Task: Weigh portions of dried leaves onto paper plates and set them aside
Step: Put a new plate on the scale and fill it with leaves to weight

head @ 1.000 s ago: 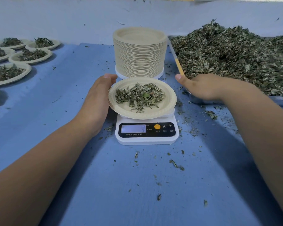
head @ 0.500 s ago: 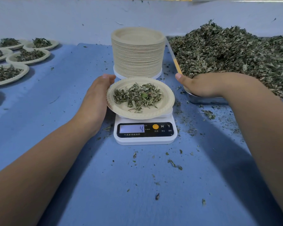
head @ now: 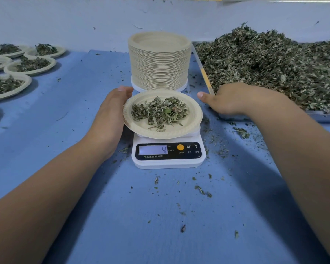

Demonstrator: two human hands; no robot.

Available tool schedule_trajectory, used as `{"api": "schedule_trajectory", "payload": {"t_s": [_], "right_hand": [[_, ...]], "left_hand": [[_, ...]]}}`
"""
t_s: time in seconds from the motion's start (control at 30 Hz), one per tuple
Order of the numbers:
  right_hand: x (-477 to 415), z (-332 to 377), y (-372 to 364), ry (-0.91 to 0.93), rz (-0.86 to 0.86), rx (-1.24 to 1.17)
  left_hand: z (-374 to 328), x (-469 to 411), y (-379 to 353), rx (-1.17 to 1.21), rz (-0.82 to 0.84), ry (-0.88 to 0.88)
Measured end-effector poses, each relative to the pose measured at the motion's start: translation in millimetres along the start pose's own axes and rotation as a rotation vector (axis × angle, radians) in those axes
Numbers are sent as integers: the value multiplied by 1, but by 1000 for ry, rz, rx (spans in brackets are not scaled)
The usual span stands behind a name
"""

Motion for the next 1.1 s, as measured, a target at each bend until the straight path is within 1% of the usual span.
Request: {"api": "schedule_trajectory", "payload": {"t_s": [0.17, 0.3, 0.4, 0.5, 0.63, 0.77, 0.8, 0.87, 0.97, 1.03, 1.1], "right_hand": [[-5, -2, 20, 5, -147, 33], [-8, -2, 16, -4, -197, 26], [-10, -5, 7, -36, -183, -30], [-13, -13, 8, -63, -184, -142], [-14, -20, 25, -29, -318, -274], [-12, -22, 26, -6, -355, -261], [-9, -21, 31, 5, -386, -267], [4, -12, 54, 58, -530, -308], [35, 18, 95, 189, -768, -396], [57, 49, 109, 295, -831, -490], [74, 83, 106, 409, -782, -562]], "left_hand": [[-2, 2, -2, -6, 13, 4], [-5, 4, -2, -13, 4, -14], [-5, 4, -2, -12, -9, -1], [-5, 4, -2, -18, -13, -3], [-7, 5, -3, -19, -7, -10], [-5, 5, -2, -27, -14, 0], [-5, 5, -2, -27, -13, 3], [-4, 5, -1, -27, -14, 13], [-6, 5, -2, -39, -9, 8], [-7, 5, -3, -30, -11, -1], [-8, 5, -3, -21, -12, -1]]}}
Point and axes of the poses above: each hand's wrist, its own x-axis away from the middle knuckle, its own y-axis out of the back of the hand, z = x × y, the point moved 10 cm from there along -x, towards the middle knuckle, and after that the axes turned 4 degrees about -z, right-handed, at the moved point
